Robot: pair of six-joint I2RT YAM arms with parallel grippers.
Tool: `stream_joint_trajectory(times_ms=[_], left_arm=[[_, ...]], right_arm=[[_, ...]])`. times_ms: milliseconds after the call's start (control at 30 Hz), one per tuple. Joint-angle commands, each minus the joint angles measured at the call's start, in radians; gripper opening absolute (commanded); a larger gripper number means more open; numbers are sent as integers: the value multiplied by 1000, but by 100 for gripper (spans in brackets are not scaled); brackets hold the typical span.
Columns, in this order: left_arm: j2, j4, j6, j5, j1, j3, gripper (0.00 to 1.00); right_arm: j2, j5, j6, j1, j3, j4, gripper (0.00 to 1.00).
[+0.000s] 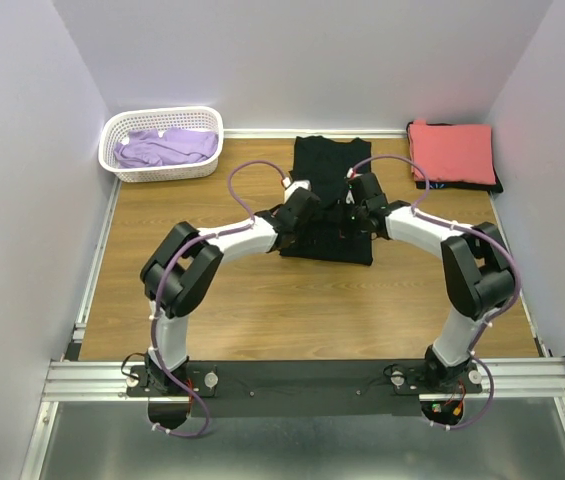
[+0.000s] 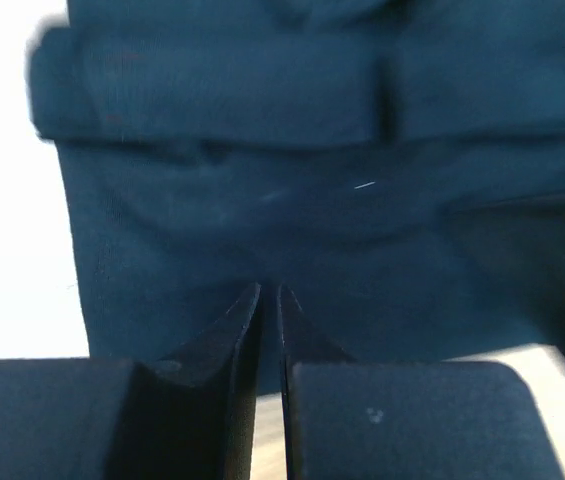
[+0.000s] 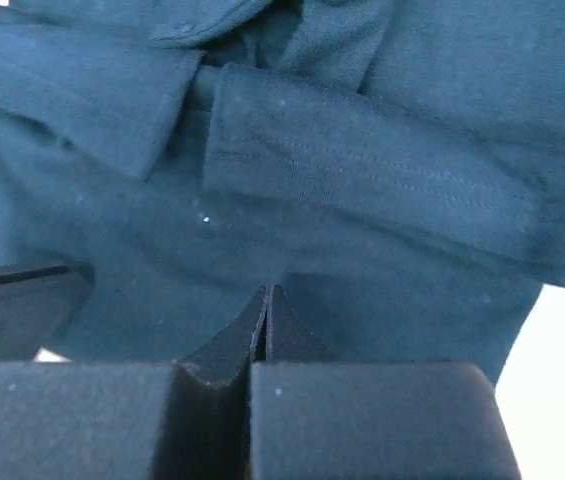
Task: Fold and stack the t-shirts
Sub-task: Fold the tshirt
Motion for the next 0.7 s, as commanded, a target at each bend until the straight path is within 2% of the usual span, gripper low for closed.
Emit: stream_joint_trajectory(times_ms=[0,333,667], left_arm=[[59,-44,16,47,0,28,18],[134,-185,76,108,0,52,18],[88,-191,92,123,0,-8,18]], right_arm=[[60,-36,15,-1,1,68,2],[144,53,-12,-4,67,81,1],[232,187,-88,-25,206,81,1]])
